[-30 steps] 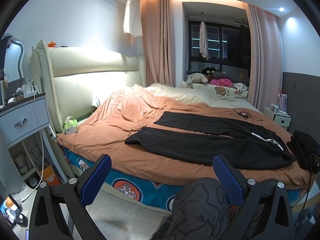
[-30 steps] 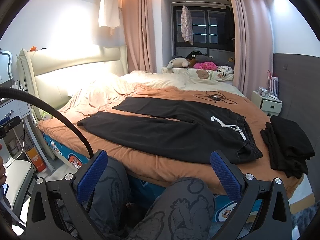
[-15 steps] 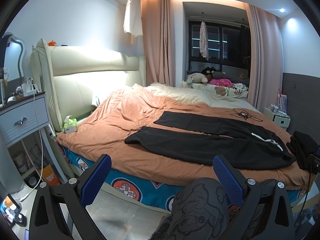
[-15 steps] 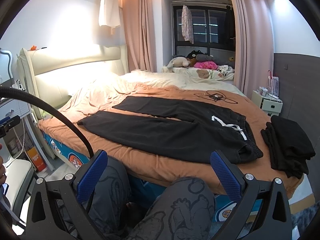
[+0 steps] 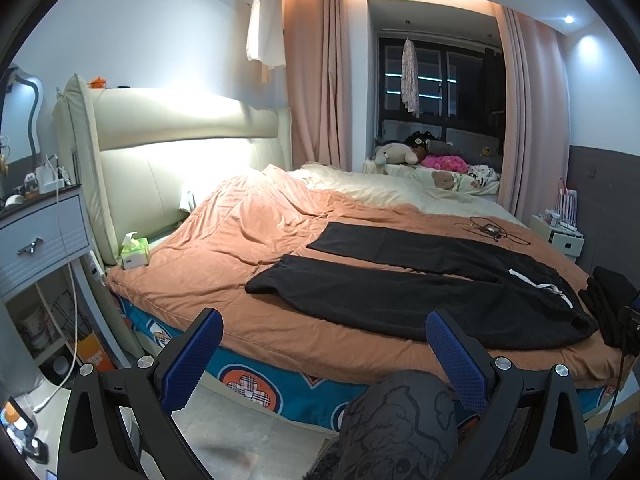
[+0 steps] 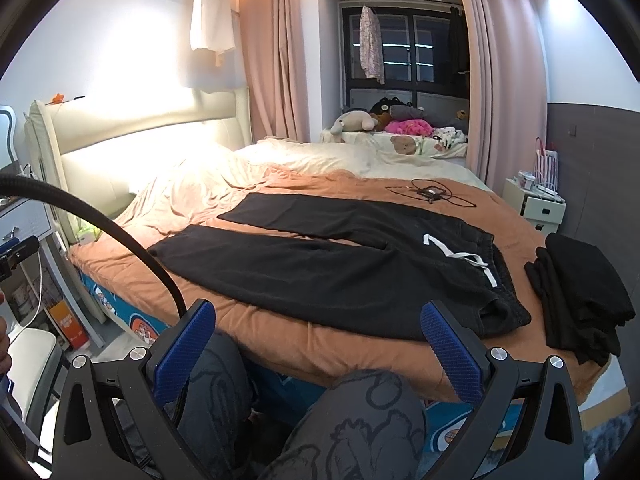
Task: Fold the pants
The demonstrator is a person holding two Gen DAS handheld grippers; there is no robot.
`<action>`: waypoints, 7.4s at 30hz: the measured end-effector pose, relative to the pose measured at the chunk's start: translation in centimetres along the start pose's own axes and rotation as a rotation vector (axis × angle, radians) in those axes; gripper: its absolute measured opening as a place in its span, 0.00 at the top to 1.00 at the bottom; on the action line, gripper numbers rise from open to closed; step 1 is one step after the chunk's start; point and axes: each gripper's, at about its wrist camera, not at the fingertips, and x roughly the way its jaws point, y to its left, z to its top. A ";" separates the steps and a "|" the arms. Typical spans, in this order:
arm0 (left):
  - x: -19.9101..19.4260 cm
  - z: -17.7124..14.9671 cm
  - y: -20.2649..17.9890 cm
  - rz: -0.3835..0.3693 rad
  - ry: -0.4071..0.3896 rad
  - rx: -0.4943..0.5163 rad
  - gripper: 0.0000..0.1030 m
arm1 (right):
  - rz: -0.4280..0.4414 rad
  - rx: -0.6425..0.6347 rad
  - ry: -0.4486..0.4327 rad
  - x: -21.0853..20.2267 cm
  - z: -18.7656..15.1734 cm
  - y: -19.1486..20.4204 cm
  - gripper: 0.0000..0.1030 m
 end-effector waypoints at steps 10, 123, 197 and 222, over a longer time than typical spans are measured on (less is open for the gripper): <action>6.4 1.7 0.9 0.014 0.085 -0.034 0.00 | -0.025 0.050 0.058 4.1 1.4 -1.6 0.00; 44.9 14.8 9.2 0.183 0.222 -0.210 0.98 | -0.182 0.600 0.055 19.8 13.9 -21.1 0.98; 88.8 21.1 -6.4 0.271 0.444 0.009 0.97 | -0.490 0.417 0.316 62.0 27.0 -27.5 0.98; 75.4 20.9 0.7 0.239 0.420 -0.033 0.26 | -0.320 0.443 0.231 51.6 25.3 -25.5 0.15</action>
